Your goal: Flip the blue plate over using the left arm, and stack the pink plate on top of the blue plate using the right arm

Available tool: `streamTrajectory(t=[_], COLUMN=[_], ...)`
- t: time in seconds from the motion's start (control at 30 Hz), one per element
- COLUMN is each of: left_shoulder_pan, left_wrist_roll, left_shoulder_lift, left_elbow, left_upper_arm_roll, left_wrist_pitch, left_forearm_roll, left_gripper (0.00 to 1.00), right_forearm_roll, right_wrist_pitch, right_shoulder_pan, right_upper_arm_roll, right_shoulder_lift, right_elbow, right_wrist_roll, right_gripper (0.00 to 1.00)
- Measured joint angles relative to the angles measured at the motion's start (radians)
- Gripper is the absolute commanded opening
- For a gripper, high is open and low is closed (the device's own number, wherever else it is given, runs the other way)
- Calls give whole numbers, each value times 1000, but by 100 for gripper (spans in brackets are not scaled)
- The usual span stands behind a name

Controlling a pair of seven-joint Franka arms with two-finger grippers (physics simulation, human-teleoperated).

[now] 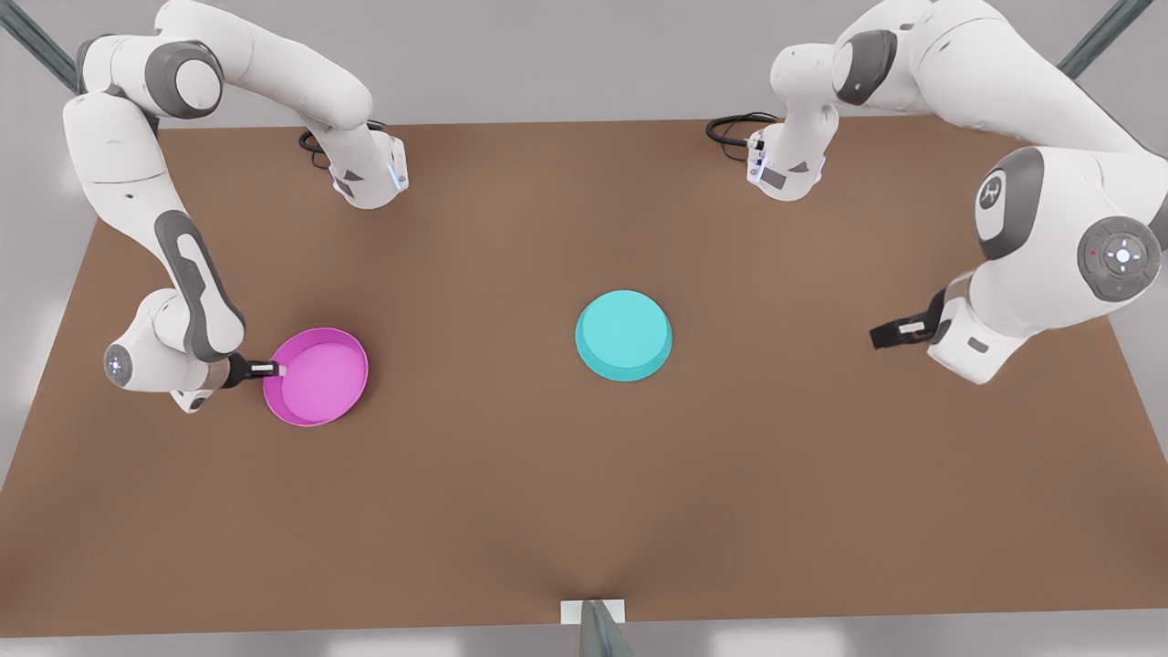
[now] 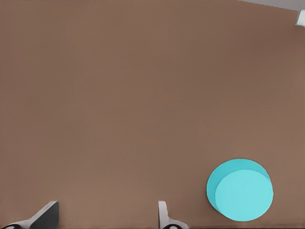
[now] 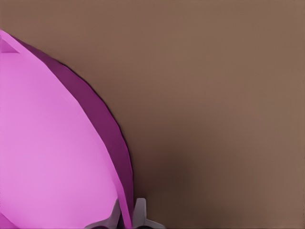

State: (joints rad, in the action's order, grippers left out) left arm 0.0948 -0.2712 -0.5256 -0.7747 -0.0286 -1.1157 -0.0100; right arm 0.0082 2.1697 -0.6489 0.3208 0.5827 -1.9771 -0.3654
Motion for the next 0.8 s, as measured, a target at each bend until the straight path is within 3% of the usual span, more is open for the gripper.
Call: streamTrajectory(t=[0.03,0.13,0.17,0.7,0.8], left_shoulder_pan=[-2,-31,-31,-58,-72], left_wrist_roll=[22,159,163,228,230], left_shoulder_lift=[24,280,292,306,307], left_elbow=[-2,-385,-429,-456,-456], left_upper_arm_roll=[2,2,2,9,7], left_wrist_pitch=[2,-160,-194,-200,-202], left_forearm_roll=[-4,-10,-11,-16,-17], left_gripper=[100,100,100,100,100], right_forearm_roll=[1,2,1,65,76], right_wrist_pitch=[-2,-13,-15,-137,-190], right_shoulder_pan=[1,6,5,17,1], right_upper_arm_roll=[0,0,1,43,95], right_shoulder_lift=[1,0,0,-9,-11], right_elbow=[1,7,8,64,97], right_wrist_roll=[1,4,4,15,21], right_gripper=[21,21,21,21,21])
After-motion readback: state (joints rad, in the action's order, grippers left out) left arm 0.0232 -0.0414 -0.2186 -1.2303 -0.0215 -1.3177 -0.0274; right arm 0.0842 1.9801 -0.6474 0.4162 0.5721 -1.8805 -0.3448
